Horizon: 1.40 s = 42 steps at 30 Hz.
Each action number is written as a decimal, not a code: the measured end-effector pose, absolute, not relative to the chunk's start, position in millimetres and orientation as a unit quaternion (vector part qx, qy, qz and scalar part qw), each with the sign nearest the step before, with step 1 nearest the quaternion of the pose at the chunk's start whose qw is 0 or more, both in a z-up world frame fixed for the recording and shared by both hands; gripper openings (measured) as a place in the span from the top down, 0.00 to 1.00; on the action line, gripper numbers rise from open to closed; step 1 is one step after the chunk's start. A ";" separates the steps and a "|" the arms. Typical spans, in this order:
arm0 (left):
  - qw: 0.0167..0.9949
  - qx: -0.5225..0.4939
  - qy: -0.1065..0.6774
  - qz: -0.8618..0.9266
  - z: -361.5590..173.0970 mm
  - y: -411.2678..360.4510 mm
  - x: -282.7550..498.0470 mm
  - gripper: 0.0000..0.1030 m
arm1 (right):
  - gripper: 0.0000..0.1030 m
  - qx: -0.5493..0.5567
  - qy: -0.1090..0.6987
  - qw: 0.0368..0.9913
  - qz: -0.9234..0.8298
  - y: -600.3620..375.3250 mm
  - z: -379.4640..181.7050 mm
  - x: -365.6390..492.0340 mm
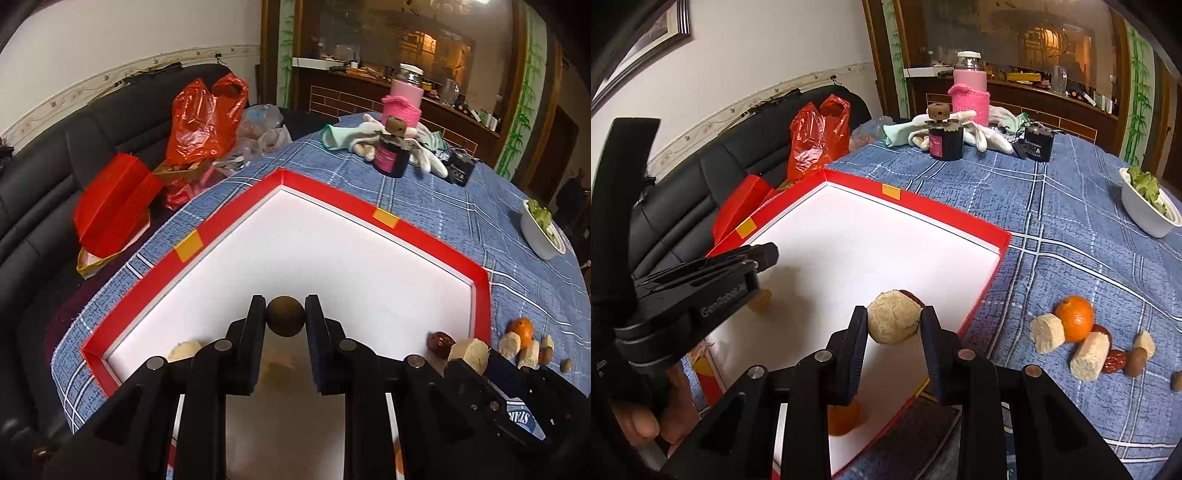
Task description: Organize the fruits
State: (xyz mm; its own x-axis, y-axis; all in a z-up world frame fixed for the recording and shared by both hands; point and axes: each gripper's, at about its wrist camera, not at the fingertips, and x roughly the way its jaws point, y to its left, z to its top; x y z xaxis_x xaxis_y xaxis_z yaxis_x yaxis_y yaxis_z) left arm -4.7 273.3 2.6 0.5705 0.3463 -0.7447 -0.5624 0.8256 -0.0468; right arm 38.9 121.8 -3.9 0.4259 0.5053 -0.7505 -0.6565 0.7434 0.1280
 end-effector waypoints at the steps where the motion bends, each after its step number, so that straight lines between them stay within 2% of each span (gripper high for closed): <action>1: 0.874 -0.141 0.384 0.262 2.4 274.7 -5.0 0.81 | 0.72 -0.092 0.409 0.839 0.346 122.8 -4.7 39.7; 32: 0.859 -0.142 0.399 0.288 -1.7 279.1 -11.1 0.81 | 0.72 -0.103 0.424 0.826 0.357 137.8 -17.0 30.0; 34: 0.856 -0.151 0.411 0.274 -4.4 279.5 -9.7 0.81 | 0.69 -0.105 0.428 0.824 0.356 139.0 -18.2 30.2; 35: 0.853 -0.155 0.416 0.274 -6.0 280.3 -9.3 0.81 | 0.64 -0.106 0.433 0.822 0.355 140.0 -19.3 30.8; 36: 0.850 -0.152 0.420 0.280 -6.2 280.2 -9.5 0.73 | 0.55 -0.106 0.437 0.820 0.354 140.2 -20.2 31.3; 37: 0.846 -0.147 0.424 0.287 -6.4 279.6 -9.2 0.64 | 0.40 -0.105 0.439 0.819 0.355 140.1 -20.4 31.3; 38: 0.842 -0.142 0.428 0.297 -6.0 279.3 -10.0 0.43 | 0.34 -0.102 0.437 0.817 0.363 139.3 -18.6 29.4; 39: 0.843 -0.138 0.423 0.303 -4.7 278.2 -12.0 0.32 | 0.31 -0.103 0.434 0.818 0.364 137.8 -16.4 27.2; 42: 0.848 -0.124 0.403 0.320 3.2 272.6 -18.8 0.30 | 0.30 -0.091 0.417 0.828 0.363 125.8 -4.4 22.6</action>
State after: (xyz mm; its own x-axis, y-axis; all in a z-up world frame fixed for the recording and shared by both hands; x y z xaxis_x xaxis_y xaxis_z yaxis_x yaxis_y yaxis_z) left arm -18.8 272.6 3.2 0.4700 0.4427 -0.7636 -0.6425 0.7648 0.0479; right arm 22.6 125.8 -4.4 0.3889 0.5263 -0.7561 -0.6772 0.7198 0.1527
